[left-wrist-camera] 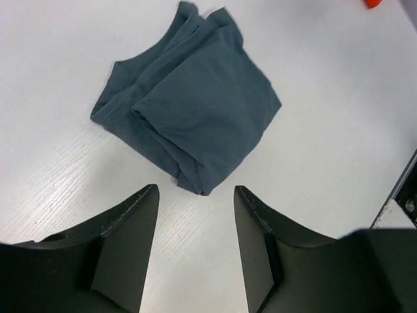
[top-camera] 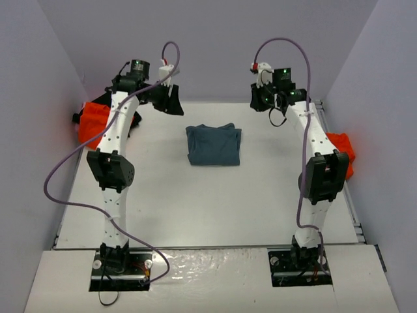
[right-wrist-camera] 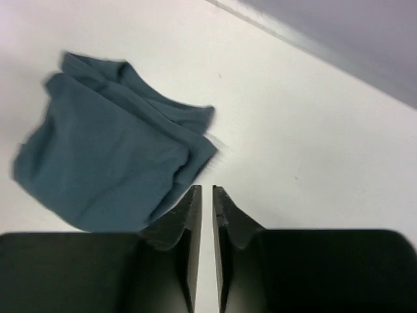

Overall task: Fold and stack the t-shirts
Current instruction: Fold the long partially folded tshirt into a neat square

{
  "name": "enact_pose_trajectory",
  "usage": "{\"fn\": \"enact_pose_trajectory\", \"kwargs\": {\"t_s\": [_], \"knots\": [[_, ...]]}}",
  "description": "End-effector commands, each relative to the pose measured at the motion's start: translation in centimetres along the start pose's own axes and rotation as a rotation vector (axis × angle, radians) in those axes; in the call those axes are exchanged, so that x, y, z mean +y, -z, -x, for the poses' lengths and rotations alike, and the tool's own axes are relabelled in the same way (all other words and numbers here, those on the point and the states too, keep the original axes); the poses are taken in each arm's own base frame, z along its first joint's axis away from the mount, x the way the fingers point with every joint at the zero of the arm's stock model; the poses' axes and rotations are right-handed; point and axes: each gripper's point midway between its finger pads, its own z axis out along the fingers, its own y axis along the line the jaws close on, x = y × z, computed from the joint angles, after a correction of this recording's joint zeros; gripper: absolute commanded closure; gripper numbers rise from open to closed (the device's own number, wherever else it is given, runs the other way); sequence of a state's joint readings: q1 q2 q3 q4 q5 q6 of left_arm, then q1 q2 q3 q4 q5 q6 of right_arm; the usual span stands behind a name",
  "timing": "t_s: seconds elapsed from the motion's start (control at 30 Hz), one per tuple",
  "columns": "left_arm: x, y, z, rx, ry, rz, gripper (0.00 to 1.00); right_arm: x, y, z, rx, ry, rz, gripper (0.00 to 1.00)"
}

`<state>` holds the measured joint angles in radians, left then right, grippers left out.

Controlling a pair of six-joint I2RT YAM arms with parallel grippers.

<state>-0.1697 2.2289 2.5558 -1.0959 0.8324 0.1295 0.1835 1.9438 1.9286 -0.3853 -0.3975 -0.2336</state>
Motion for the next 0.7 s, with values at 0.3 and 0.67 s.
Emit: {"fn": "enact_pose_trajectory", "kwargs": {"t_s": [0.3,0.67], "knots": [[-1.4,-2.9,0.1,-0.003,0.039,-0.102,0.74,11.2,-4.6,-2.1,0.045,-0.064,0.406,1.00],[1.7,-7.3,-2.9,0.059,0.150,-0.157,0.53,13.6,-12.9,-9.6,0.247,-0.161,0.524,1.00]]}}
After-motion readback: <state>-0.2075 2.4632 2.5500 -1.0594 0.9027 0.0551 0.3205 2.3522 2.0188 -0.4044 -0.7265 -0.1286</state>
